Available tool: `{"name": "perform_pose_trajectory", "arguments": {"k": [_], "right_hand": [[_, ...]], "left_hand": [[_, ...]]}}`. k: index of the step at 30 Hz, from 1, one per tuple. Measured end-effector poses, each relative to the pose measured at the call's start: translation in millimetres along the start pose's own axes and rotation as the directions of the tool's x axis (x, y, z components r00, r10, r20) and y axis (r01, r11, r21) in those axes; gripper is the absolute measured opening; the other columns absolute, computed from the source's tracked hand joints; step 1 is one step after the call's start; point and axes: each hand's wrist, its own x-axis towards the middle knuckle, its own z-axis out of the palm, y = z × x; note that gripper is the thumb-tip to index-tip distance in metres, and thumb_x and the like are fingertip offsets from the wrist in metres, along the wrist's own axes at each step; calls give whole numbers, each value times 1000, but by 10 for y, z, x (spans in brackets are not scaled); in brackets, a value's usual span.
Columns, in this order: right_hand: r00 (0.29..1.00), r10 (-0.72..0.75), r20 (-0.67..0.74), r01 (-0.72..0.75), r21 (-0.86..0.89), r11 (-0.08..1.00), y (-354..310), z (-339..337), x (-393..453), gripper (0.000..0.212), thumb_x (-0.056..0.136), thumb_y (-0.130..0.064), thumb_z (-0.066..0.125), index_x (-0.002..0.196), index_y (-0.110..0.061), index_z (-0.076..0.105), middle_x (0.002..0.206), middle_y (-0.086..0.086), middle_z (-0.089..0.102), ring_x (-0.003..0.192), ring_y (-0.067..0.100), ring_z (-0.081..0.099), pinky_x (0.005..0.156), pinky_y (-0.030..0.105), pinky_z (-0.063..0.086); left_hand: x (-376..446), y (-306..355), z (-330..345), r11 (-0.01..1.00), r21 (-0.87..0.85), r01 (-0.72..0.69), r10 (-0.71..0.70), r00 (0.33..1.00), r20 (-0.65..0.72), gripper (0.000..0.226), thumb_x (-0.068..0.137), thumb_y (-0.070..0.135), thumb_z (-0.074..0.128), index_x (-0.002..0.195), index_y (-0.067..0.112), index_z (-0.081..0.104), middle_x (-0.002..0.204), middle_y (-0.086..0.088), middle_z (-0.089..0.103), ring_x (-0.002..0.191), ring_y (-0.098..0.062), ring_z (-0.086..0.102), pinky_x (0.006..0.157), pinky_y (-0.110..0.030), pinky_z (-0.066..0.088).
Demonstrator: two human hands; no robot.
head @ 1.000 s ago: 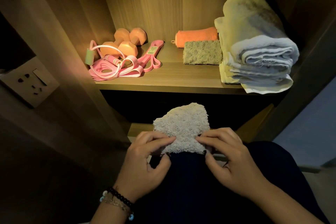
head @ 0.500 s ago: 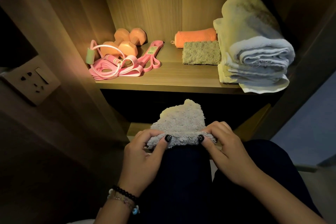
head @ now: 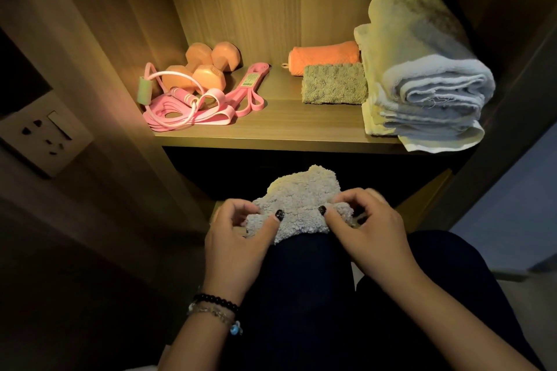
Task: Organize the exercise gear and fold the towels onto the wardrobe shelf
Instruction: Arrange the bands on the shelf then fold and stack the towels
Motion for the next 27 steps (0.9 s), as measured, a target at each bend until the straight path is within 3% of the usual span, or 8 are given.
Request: {"name": "perform_pose_trajectory", "arguments": {"k": [4,7,11,14,17,22,25,27], "right_hand": [[865,-499,44,485,-323,812,31,-98,0,6,84,-12,70,91,-12,71,97,1,58,94,18,52,79,31,41],[745,-630,218,663,-345,664,76,-124,-59,20,84,-5,61,102,-5,70,100,6,63,95,23,57,77,35,43],[824,-503,260,553,-179,814,75,-182,-61,35,81,-19,58,113,-9,68,108,-1,60,103,14,55,90,24,45],[851,-435,293,485,-122,866,53,-182,13,34,82,-30,56,112,-16,67,108,-9,59,103,8,54,89,18,43],[879,-396,265,432,-97,896,73,-138,93,27,86,-29,59,109,-20,68,106,-11,62,102,7,56,89,19,44],[890,-352,289,375,-27,927,76,-173,105,22,92,-24,51,109,-18,65,103,-10,59,102,7,56,86,22,45],[884,-334,326,354,-2,935,65,-235,50,22,94,-26,48,105,-19,65,99,-14,58,98,5,56,81,18,43],[885,-331,327,339,34,940,69,-249,-11,22,95,-29,48,101,-19,67,93,-16,59,92,7,59,76,16,43]], "left_hand": [[2,43,-3,897,137,-420,420,907,30,20,81,9,70,87,27,66,96,12,57,95,-5,54,82,-15,43],[0,-7,-26,821,153,-550,534,834,135,25,83,7,59,94,26,71,94,16,61,95,-8,55,82,-27,46],[-14,11,-124,909,-20,-417,399,855,331,34,82,24,44,105,29,69,106,15,59,106,-14,54,89,-26,45],[0,24,-138,938,-67,-341,338,849,405,32,82,21,54,111,29,64,111,10,55,110,-11,53,92,-14,40],[26,-1,-102,952,-14,-306,293,896,335,37,86,4,65,110,34,63,112,10,57,109,0,53,90,-5,36],[-30,-21,-83,979,-48,-197,202,964,173,31,84,13,70,100,39,67,105,12,65,93,-5,61,77,-26,51],[-112,5,-128,984,-73,-162,171,977,130,23,83,20,72,93,39,67,97,11,66,77,2,58,63,-12,44],[-172,7,-148,984,-91,-152,162,981,108,14,81,27,71,89,37,66,96,10,68,86,4,60,68,-7,44]]}}
